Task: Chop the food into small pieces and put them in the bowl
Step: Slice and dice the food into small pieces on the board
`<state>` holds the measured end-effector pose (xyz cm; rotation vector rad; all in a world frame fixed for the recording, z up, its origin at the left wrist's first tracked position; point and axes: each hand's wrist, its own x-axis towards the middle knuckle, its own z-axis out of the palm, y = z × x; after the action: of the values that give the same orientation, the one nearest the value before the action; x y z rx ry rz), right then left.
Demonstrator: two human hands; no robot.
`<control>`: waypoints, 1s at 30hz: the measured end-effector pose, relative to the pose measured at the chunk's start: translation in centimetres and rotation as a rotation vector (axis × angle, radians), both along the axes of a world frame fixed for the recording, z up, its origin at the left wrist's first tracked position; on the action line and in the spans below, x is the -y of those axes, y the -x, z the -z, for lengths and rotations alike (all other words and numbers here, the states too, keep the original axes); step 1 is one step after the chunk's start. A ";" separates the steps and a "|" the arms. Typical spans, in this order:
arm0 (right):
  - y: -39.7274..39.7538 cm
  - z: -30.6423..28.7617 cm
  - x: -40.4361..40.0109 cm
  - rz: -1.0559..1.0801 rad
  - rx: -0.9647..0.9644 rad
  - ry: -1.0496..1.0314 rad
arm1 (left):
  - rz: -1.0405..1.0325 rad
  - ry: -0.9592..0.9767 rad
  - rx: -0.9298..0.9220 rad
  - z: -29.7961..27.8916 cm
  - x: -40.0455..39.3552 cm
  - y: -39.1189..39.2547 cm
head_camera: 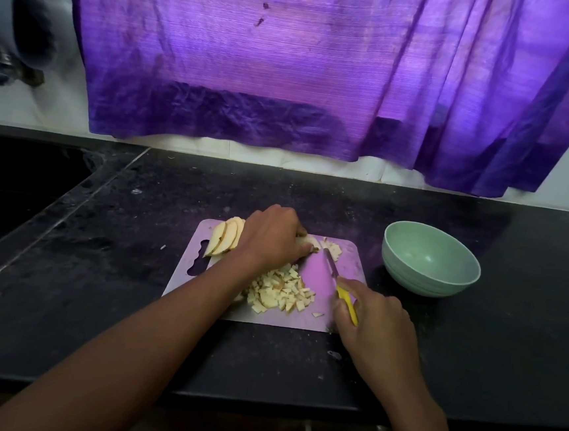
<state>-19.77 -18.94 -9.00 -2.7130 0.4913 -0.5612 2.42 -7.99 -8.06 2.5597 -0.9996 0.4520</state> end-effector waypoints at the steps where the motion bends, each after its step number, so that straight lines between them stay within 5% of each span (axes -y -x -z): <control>1: 0.0 -0.1 0.0 -0.001 0.008 -0.015 | 0.008 0.004 0.000 0.0 0.0 0.0; 30: -3.9 -1.0 -0.1 -0.049 0.006 0.046 | 0.086 0.029 -0.096 0.4 -0.1 -0.6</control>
<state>-15.86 -18.81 -7.99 -2.7578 0.4146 -0.5739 3.03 -7.91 -8.45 2.4764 -1.0554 0.3151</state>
